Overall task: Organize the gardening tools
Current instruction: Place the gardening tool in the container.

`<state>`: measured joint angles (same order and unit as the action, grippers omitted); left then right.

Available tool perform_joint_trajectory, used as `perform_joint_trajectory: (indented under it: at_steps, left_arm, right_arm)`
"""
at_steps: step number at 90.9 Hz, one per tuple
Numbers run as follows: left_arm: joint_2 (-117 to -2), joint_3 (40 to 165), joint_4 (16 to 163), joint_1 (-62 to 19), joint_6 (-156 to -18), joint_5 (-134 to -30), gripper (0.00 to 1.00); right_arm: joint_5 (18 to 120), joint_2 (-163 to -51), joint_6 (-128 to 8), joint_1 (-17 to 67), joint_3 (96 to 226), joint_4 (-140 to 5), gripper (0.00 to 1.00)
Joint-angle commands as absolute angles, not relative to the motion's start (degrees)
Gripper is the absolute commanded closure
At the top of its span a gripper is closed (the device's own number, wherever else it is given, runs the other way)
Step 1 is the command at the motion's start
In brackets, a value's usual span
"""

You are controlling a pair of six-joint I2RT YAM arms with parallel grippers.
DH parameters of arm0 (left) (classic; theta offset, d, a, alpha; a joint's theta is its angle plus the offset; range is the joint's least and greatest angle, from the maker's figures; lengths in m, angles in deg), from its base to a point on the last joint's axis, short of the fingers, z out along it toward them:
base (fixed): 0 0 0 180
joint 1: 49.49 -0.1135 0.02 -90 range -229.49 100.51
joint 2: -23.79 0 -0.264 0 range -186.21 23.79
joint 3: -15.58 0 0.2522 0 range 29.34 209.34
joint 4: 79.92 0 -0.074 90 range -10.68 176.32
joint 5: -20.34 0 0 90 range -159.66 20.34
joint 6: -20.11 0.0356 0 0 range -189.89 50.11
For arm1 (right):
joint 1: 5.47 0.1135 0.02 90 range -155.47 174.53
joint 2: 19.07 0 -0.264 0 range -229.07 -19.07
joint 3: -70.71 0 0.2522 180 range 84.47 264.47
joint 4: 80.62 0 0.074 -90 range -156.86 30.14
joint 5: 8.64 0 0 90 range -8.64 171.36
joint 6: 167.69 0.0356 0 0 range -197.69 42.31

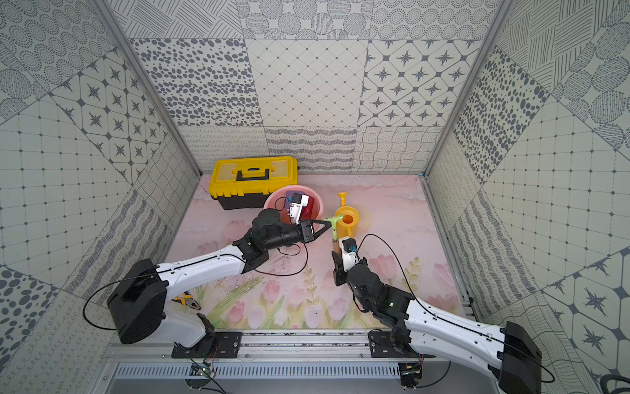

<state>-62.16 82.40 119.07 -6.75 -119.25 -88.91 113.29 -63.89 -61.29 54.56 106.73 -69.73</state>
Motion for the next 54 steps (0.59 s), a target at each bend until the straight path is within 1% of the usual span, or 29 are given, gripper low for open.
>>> perform_joint_trajectory:
  at_steps: [1,10,12,15,19,22,27,35,37,40,54]
  left_arm:
    - [-62.9,82.8,127.1,-6.9,-119.8,-85.3,1.0]
    - [-62.8,82.7,127.1,-6.8,-119.6,-85.8,1.0]
    - [-62.7,82.7,127.0,-6.8,-119.4,-85.9,1.0]
    - [-62.4,82.7,126.4,-6.9,-119.1,-86.1,1.0]
    - [-61.6,82.6,125.8,-6.9,-118.6,-86.2,1.0]
    - [-60.9,82.5,125.1,-6.9,-118.1,-86.4,1.0]
    - [-59.7,82.6,123.5,-6.9,-116.8,-86.4,1.0]
    - [-56.4,83.4,119.8,-6.9,-113.5,-86.3,1.0]
    - [-55.6,83.8,118.4,-6.8,-112.4,-86.1,1.0]
    - [-54.5,84.7,115.5,-7.0,-111.0,-85.7,1.0]
    - [-49.4,88.6,105.8,-7.5,-103.0,-83.4,1.0]
  right_arm:
    - [110.6,-64.6,-62.1,55.0,106.6,-70.9,1.0]
    - [110.8,-64.6,-62.0,55.0,106.6,-70.9,0.97]
    - [110.9,-64.6,-62.0,55.0,106.7,-70.8,0.95]
    - [111.1,-64.5,-62.0,55.0,106.8,-70.7,0.89]
    - [111.3,-64.1,-61.8,55.1,106.7,-70.6,0.76]
    - [111.5,-63.7,-61.7,55.1,106.6,-70.6,0.68]
    - [111.6,-63.0,-61.3,55.0,106.4,-70.6,0.49]
    - [112.2,-61.9,-60.8,54.9,106.0,-70.5,0.12]
    - [112.4,-61.7,-60.6,54.9,105.9,-70.4,0.05]
    - [112.4,-61.4,-60.6,55.0,105.9,-70.3,0.03]
    - [112.4,-60.7,-60.2,55.0,106.2,-69.6,0.03]
